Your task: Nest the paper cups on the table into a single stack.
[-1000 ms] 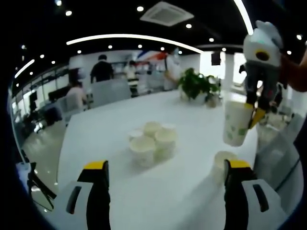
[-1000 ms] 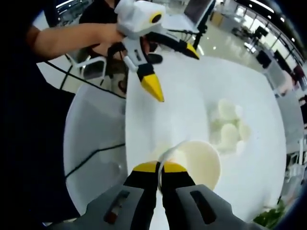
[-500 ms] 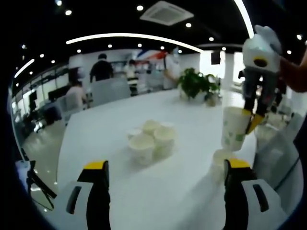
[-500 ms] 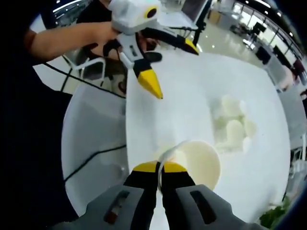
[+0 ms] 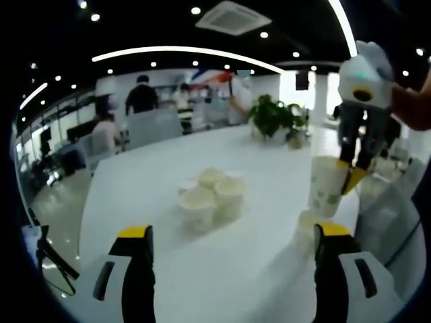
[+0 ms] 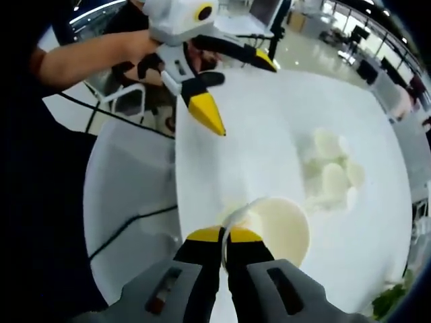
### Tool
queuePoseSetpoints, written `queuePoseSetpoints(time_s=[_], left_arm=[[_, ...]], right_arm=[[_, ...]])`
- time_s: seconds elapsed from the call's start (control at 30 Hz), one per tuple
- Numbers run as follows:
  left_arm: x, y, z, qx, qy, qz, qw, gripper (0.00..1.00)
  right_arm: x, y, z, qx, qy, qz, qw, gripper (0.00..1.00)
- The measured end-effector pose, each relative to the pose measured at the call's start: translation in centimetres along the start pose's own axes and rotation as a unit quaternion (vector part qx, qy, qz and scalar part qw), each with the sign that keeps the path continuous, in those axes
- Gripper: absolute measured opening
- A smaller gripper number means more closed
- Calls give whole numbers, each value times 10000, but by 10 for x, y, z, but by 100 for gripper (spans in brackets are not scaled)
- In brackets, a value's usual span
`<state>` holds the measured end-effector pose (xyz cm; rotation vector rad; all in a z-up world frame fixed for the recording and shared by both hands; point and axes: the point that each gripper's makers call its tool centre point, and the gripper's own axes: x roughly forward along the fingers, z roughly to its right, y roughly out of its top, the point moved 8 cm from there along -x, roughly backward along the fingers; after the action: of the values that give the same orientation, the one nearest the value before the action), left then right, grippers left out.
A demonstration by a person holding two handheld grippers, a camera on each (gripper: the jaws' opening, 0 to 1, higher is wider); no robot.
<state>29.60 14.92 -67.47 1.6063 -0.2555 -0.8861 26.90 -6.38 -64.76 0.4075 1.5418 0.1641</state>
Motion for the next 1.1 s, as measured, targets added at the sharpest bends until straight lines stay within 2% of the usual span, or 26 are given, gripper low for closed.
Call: queuePoseSetpoints(time_s=[1.1], left_arm=[[0, -6, 4, 12, -6, -73, 10000, 96]], right_arm=[[37, -12, 0, 257, 78, -89, 9996, 0]])
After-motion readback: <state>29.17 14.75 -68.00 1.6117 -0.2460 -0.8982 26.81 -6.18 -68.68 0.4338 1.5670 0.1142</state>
